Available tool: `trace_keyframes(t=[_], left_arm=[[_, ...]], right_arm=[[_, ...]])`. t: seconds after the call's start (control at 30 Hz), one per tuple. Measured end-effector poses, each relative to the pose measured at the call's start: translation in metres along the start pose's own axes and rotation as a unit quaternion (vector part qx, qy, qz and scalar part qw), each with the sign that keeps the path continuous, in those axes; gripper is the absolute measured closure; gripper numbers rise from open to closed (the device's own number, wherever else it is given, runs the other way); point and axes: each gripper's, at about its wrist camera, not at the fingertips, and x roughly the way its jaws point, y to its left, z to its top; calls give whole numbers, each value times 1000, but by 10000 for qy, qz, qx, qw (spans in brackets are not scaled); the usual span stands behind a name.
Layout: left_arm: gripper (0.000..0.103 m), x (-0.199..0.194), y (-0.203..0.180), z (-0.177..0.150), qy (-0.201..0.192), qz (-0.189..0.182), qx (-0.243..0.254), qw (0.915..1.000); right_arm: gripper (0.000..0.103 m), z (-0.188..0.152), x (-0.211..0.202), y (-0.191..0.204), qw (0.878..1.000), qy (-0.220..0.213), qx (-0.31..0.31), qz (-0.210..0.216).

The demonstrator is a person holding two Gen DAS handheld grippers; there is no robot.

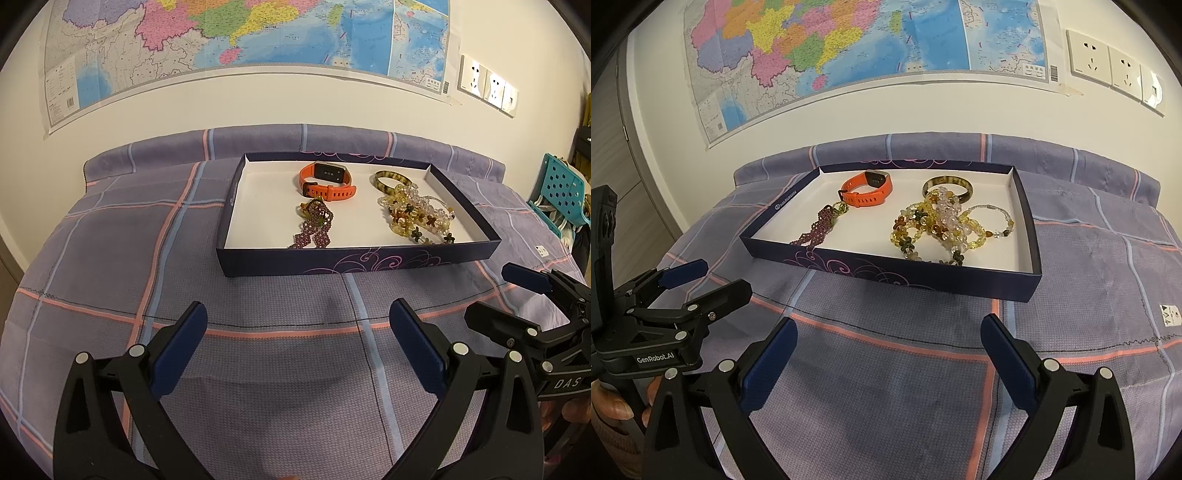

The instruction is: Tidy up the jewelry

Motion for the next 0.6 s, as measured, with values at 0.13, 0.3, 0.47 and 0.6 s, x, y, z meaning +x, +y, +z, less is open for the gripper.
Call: trace_keyframes(t=[0.13, 0.3, 0.47, 0.6], left_arm=[[6, 0, 0, -1, -2, 7, -10, 10000], [6, 0, -1, -1, 1, -8, 2, 10000], [6, 1, 0, -1, 12, -22, -32, 10000], [6, 1, 0, -1, 15, -22, -38, 10000]], right_arm=[[7, 0, 0, 0, 10000, -7, -6, -1], [7, 0, -1, 1, 10000, -16, -2, -3], [7, 0, -1, 1, 10000, -23, -6, 3], [7, 0, -1, 1, 10000, -19, -6, 6]])
